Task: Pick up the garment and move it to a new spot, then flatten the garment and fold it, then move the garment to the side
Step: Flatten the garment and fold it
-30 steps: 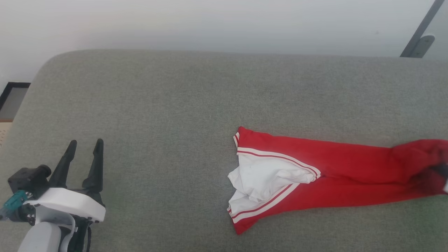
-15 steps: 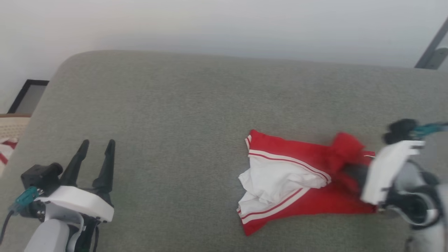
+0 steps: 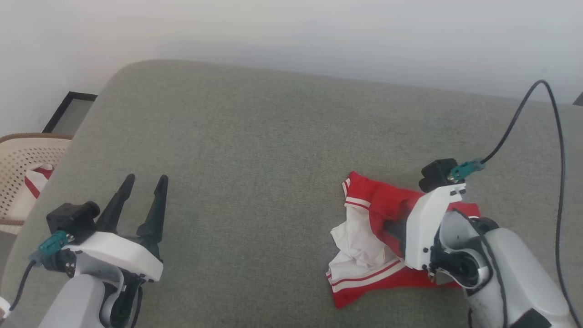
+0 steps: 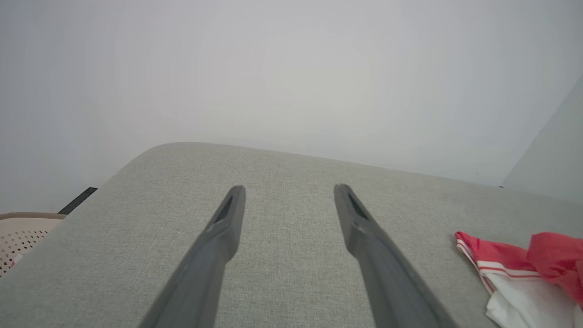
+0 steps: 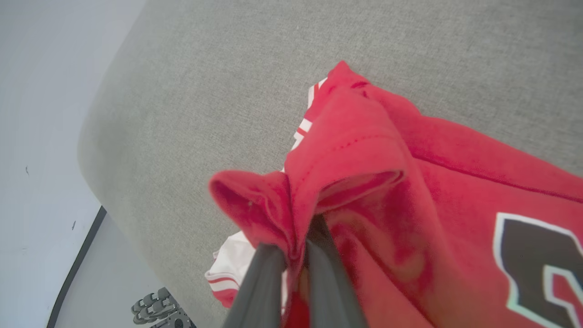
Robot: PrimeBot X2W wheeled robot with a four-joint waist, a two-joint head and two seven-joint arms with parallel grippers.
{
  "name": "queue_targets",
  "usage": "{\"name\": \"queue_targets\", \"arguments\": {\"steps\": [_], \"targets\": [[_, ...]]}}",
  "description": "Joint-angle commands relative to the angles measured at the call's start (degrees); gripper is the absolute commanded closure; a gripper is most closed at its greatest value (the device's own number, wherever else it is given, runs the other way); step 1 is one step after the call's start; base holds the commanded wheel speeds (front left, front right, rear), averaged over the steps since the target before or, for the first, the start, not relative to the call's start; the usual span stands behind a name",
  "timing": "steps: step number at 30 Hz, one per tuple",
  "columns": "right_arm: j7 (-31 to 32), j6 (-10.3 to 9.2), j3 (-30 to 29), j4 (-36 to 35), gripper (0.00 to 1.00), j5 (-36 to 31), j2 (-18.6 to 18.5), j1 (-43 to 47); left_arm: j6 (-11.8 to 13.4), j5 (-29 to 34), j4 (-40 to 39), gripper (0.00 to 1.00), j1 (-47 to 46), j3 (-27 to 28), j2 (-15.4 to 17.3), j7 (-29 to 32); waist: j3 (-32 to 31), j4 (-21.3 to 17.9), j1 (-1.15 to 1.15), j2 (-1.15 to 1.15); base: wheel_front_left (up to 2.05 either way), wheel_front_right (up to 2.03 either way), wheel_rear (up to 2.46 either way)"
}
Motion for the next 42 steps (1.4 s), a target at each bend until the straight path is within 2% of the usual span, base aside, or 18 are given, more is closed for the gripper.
{"name": "queue_targets", "arguments": {"steps": [1, 2, 3, 4, 5, 6, 11, 18, 30, 42], "targets": [[-0.8, 0.03, 0.3, 0.7, 1.00, -0.1, 0.1, -0.8, -0.1, -0.3, 0.1, 0.00, -0.9, -0.1, -0.1, -0.2, 0.0, 0.2, 0.00, 0.00, 0.00, 0.00, 0.00], [-1.6, 0.03, 0.7, 1.9, 0.97, -0.4, 0.3, -1.2, -0.1, -0.3, 0.2, 0.00, -1.0, -0.3, 0.1, -0.2, -0.1, 0.2, 0.00, 0.00, 0.00, 0.00, 0.00], [-2.3, 0.03, 1.2, 3.0, 0.79, -0.6, 0.5, -1.6, -0.1, -0.3, 0.3, 0.00, -1.0, -0.3, 0.1, -0.2, -0.2, 0.3, 0.00, 0.00, 0.00, 0.00, 0.00], [-2.9, 0.03, 1.7, 4.1, 0.53, -0.7, 0.7, -2.0, -0.1, -0.5, 0.4, 0.00, -1.0, -0.4, 0.1, -0.2, -0.3, 0.3, 0.00, 0.00, 0.00, 0.00, 0.00], [-3.3, 0.03, 2.3, 5.0, 0.07, -1.0, 0.8, -2.4, -0.1, -0.6, 0.5, 0.00, -1.0, -0.4, 0.1, -0.2, -0.4, 0.3, 0.00, 0.00, 0.00, 0.00, 0.00], [-3.6, 0.03, 3.0, 5.8, 0.00, -1.1, 0.9, -2.7, -0.1, -0.7, 0.6, 0.00, -0.9, -0.4, 0.2, -0.2, -0.5, 0.2, 0.00, 0.00, 0.00, 0.00, 0.00], [-5.1, 0.03, 5.2, 5.9, 0.00, 1.4, 0.6, -3.7, -0.1, -1.3, 0.5, 0.00, 0.6, 0.2, 0.8, -0.2, -1.5, -0.8, 0.00, 0.00, 0.00, 0.00, 0.00], [-8.5, 0.03, 4.9, 1.8, 0.00, 2.1, -2.5, -3.7, -0.1, -2.3, 0.2, 0.00, 2.2, 1.7, 1.8, -0.2, -2.4, -3.3, 0.00, 0.00, 0.00, 0.00, 0.00], [-22.3, 0.03, -3.6, -3.4, 0.00, -2.3, -11.7, 1.9, -0.1, -1.1, -0.9, 0.00, 7.1, 5.6, 3.7, -0.2, -4.2, -9.1, 0.00, 0.00, 0.00, 0.00, 0.00], [-36.8, 0.03, -9.9, -4.1, 0.00, -9.4, -14.9, 8.9, -0.1, 0.4, -3.2, 0.00, 10.5, 8.5, 4.0, -0.2, -5.0, -12.6, 0.00, 0.00, 0.00, 0.00, 0.00]]}}
